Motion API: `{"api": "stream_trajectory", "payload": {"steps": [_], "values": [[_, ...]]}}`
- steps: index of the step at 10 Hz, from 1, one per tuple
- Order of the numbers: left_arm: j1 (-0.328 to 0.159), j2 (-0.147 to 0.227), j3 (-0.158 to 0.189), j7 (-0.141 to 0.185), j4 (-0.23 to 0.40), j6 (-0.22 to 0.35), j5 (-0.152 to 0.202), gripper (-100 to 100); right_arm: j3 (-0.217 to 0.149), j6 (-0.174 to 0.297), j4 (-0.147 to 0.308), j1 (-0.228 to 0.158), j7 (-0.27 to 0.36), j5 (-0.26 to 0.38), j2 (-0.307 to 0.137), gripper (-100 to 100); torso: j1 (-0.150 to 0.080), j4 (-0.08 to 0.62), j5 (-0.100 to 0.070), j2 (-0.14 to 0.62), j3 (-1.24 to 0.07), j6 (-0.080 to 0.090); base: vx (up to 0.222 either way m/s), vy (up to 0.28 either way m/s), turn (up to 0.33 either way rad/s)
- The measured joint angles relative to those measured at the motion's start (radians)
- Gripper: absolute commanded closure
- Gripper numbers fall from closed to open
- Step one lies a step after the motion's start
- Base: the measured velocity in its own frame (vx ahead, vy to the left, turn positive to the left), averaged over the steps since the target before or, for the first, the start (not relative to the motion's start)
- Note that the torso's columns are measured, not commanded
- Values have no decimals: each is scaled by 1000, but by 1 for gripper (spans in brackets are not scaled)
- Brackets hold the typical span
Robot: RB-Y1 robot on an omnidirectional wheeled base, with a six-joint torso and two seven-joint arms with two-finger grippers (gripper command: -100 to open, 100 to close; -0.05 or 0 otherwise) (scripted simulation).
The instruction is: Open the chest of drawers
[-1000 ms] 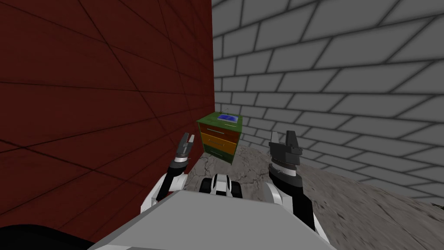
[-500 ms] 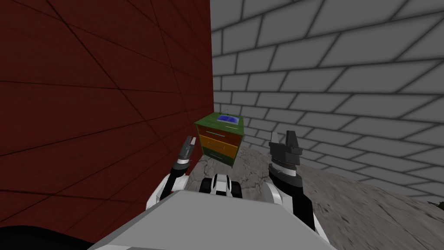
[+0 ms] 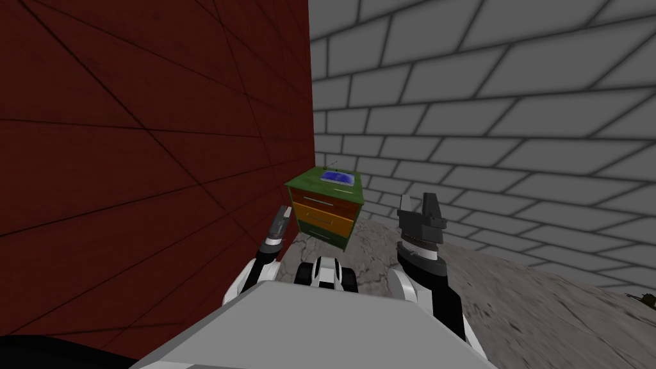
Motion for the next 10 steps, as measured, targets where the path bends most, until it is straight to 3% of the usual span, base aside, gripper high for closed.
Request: {"api": "stream_trajectory", "payload": {"steps": [10], "values": [[-50, -2, -23, -49, 266, -162, -6, -100, 0, 0, 0, 0, 0, 0, 0, 0, 1, 0, 0, 0, 0, 0, 85, 41, -37]]}}
